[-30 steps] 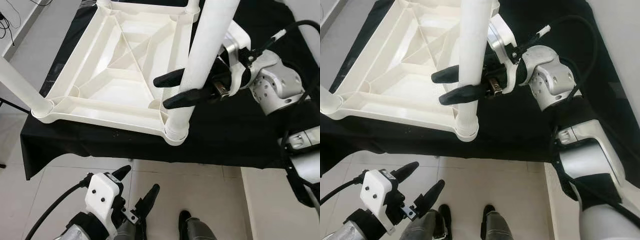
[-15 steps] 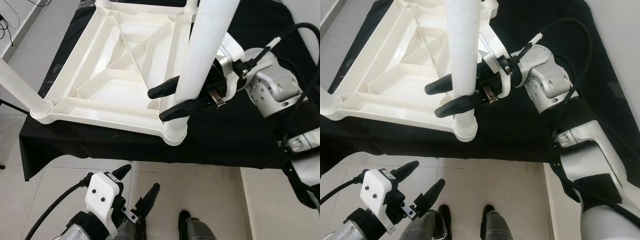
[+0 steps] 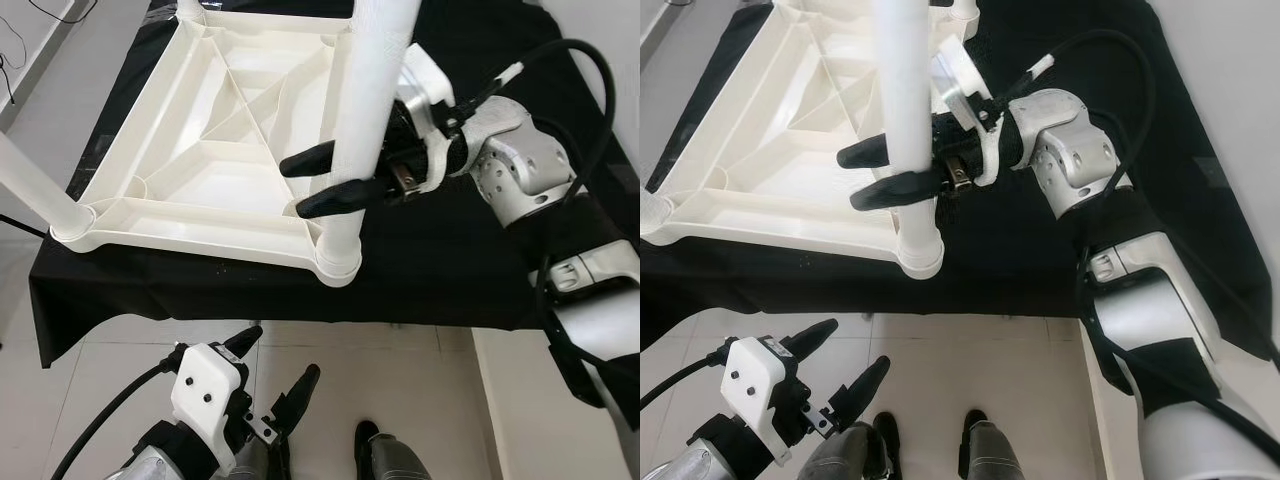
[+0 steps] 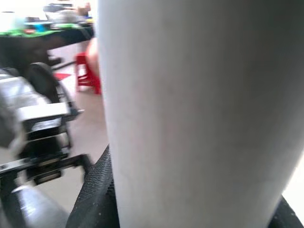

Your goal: Building children table

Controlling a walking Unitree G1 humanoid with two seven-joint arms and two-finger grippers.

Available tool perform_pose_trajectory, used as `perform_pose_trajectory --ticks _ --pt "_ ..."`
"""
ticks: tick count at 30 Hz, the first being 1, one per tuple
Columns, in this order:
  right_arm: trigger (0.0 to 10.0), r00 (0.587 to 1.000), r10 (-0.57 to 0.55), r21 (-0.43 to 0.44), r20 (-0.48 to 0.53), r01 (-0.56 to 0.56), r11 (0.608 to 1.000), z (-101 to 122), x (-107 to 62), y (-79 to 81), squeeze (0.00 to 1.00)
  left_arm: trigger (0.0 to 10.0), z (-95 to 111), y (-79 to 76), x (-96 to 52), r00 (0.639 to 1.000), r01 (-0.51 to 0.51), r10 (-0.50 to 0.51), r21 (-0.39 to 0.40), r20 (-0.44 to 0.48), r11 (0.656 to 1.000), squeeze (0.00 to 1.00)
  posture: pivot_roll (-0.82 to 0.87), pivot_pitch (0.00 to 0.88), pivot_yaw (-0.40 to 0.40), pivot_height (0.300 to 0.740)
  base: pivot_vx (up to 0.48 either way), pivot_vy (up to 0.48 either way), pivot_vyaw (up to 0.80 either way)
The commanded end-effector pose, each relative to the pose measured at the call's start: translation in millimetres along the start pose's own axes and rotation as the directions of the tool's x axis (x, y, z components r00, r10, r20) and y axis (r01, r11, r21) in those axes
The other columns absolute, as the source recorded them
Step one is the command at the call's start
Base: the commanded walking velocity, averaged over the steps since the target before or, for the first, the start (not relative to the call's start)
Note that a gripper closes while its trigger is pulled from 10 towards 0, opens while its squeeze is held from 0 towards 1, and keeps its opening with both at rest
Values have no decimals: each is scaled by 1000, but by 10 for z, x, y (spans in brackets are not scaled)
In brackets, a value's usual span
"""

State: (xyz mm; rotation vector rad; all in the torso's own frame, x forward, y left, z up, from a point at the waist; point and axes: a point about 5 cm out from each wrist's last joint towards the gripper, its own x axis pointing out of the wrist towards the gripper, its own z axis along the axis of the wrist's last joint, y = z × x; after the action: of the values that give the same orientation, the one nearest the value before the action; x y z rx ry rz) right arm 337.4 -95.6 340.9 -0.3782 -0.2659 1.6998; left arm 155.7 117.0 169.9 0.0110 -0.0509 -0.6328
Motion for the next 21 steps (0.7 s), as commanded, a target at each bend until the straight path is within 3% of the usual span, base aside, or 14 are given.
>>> perform_pose_trajectory --ticks 1,2,4,6,7,8,9,10,11,12,13,17,21 --pt "10000 989 -98 39 -113 103 994 -212 -94 11 0 10000 -60 -20 -7 1000 -3 3 -13 -19 1000 0 63 353 -32 740 0 0 0" --pt "10000 986 -120 35 -119 125 992 -229 -122 32 0 10000 -62 -21 -1 1000 -3 3 -13 -17 1000 0 63 353 -32 740 0 0 0" --pt "10000 944 -288 55 -160 300 952 -301 -215 75 0 10000 -68 -21 12 1000 -4 4 -15 -12 1000 0 47 352 -41 740 0 0 0" --pt "10000 840 -503 60 -205 524 850 -412 -273 105 0 10000 -73 -25 30 1000 -3 3 -17 -6 1000 0 31 347 -61 740 0 0 0" --pt "10000 840 -503 60 -205 524 850 -412 -273 105 0 10000 -73 -25 30 1000 -3 3 -17 -6 1000 0 31 347 -61 740 0 0 0" --pt "10000 798 -564 59 -213 587 808 -442 -287 116 0 10000 -74 -27 35 1000 -2 2 -17 -4 1000 0 31 347 -61 740 0 0 0" --pt "10000 798 -564 59 -213 587 808 -442 -287 116 0 10000 -74 -27 35 1000 -2 2 -17 -4 1000 0 31 347 -61 740 0 0 0" --pt "10000 583 -775 39 -242 804 593 -561 -264 221 0 10000 -74 -24 43 1000 -5 5 -16 -1 1000 0 31 342 -69 740 0 0 0" --pt "10000 399 -871 11 -286 910 414 -689 -199 474 0 10000 -73 -13 57 1000 -9 9 -13 2 1000 0 28 336 -71 740 0 0 0" --pt "10000 248 -917 -1 -314 965 261 -779 -138 711 0 10000 -76 3 69 1000 -13 13 -10 4 1000 0 19 334 -65 740 0 0 0" --pt "10000 160 -931 -6 -329 985 172 -812 -102 865 0 10000 -79 14 77 1000 -15 15 -8 6 1000 0 19 334 -65 740 0 0 0" --pt "10000 167 -932 19 -322 985 170 -880 51 872 0 10000 -87 30 104 1000 -16 17 -2 8 1000 0 26 317 -56 740 0 0 0" --pt "10000 162 -930 54 -331 987 153 -962 141 753 0 10000 -111 56 139 1000 -19 19 8 10 1000 0 33 291 -51 740 0 0 0"
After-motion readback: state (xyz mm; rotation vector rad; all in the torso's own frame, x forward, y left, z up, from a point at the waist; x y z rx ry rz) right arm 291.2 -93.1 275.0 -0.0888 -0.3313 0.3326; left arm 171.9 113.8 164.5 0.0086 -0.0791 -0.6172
